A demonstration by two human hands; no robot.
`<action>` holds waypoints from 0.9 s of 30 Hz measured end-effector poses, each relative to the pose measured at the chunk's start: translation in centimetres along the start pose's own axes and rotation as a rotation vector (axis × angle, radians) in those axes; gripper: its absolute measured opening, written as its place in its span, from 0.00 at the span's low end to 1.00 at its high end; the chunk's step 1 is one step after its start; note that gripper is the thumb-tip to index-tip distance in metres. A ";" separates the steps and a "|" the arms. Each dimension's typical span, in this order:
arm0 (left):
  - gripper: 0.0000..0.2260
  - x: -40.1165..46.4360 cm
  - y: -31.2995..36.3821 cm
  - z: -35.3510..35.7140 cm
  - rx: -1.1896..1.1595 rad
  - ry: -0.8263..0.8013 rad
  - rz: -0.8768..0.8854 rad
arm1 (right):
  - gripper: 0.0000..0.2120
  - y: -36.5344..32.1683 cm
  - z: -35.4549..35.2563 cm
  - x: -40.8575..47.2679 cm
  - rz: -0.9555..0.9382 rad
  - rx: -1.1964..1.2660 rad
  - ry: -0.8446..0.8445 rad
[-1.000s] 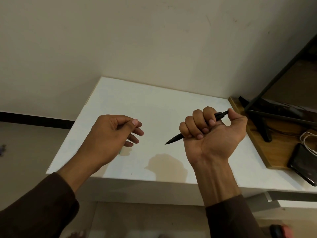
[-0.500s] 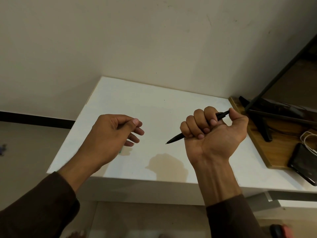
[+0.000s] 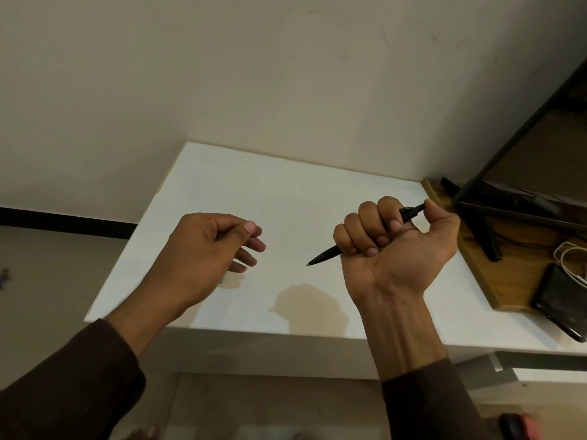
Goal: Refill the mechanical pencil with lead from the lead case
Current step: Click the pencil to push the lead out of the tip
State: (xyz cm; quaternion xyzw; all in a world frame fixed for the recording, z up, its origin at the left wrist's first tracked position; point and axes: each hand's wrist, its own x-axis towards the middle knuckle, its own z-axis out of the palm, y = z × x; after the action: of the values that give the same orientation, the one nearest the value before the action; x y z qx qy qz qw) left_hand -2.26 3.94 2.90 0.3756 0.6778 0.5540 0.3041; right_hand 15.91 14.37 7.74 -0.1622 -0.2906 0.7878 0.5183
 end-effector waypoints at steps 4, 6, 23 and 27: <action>0.09 -0.1 0.0 0.0 0.001 -0.002 -0.002 | 0.18 0.0 0.0 0.0 0.001 -0.006 0.006; 0.09 0.0 0.0 0.0 0.004 -0.002 -0.003 | 0.18 0.0 0.0 0.0 0.003 -0.001 0.003; 0.09 -0.1 0.0 0.0 0.002 -0.008 -0.001 | 0.18 0.1 0.1 0.0 0.005 0.000 -0.002; 0.10 -0.1 0.1 0.1 -0.006 -0.003 -0.007 | 0.18 0.1 0.1 0.0 0.013 0.016 -0.002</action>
State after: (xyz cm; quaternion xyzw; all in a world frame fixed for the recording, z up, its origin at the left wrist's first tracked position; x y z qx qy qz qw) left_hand -2.14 3.85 2.94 0.3731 0.6772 0.5544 0.3080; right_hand 15.82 14.28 7.73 -0.1591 -0.2836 0.7935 0.5144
